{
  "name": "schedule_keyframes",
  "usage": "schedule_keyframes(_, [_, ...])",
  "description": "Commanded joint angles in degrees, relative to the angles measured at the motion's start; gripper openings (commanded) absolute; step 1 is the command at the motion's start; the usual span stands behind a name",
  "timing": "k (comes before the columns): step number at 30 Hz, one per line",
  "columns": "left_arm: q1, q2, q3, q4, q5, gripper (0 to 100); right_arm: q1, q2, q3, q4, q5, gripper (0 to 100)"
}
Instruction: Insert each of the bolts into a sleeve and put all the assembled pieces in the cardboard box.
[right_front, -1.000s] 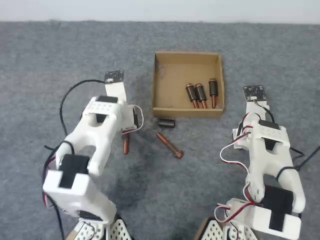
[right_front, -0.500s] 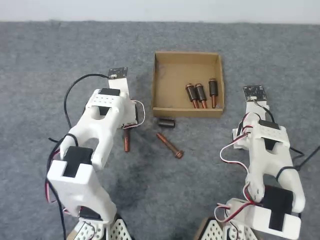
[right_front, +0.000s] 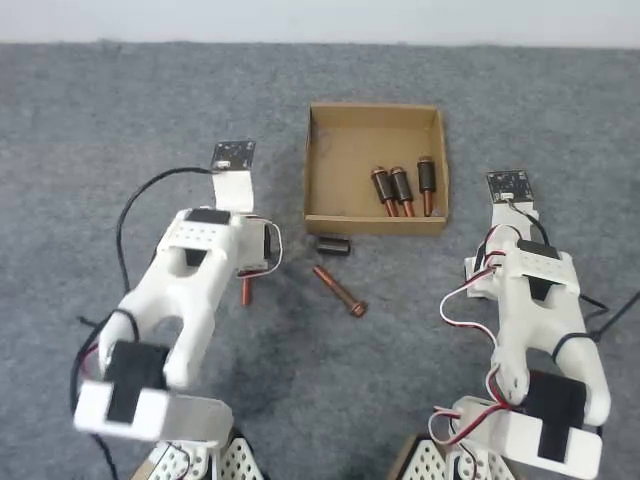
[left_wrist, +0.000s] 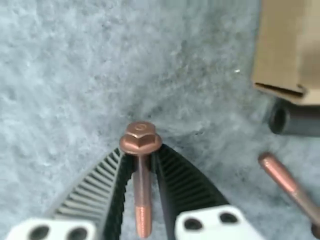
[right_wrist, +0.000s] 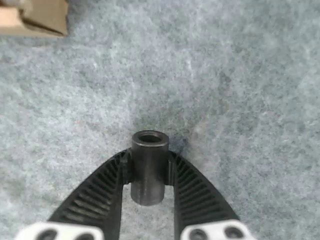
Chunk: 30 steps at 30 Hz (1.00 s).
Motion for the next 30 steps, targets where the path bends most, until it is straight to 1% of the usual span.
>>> schedule_keyframes(1, [-0.1, -9.4, 3.5, -4.7, -1.2, 1, 0.0, -0.6, -1.9, -1.2, -0.7, 0.6])
schedule_keyframes(5, [-0.1, -11.2, 6.5, -7.6, -1.2, 1, 0.0, -0.8, -1.9, -1.5, -0.7, 0.6])
schedule_keyframes(7, [-0.1, -11.2, 7.9, -9.9, -1.3, 1, 0.0, -0.8, -1.9, -3.8, -1.2, 0.6])
schedule_keyframes(9, [-0.1, -11.4, 9.2, -12.1, -1.3, 1, 0.4, -0.8, -1.9, -8.0, -2.5, 0.6])
schedule_keyframes(12, [-0.1, -11.5, 10.4, -14.2, -1.2, 1, 0.6, -0.8, -1.9, -14.3, -2.5, 0.6])
schedule_keyframes(20, [-0.1, -11.5, 10.6, -14.5, -1.2, 1, 0.0, -0.5, -1.6, -32.9, -2.5, 0.6])
schedule_keyframes(26, [-0.1, -11.4, 10.6, -14.5, -1.2, 1, -2.7, -0.3, -0.3, -43.5, -2.9, 0.9])
schedule_keyframes(30, [-0.1, -11.4, 10.6, -14.5, -1.2, 1, -5.9, -0.3, 2.5, -53.5, -3.0, 0.9])
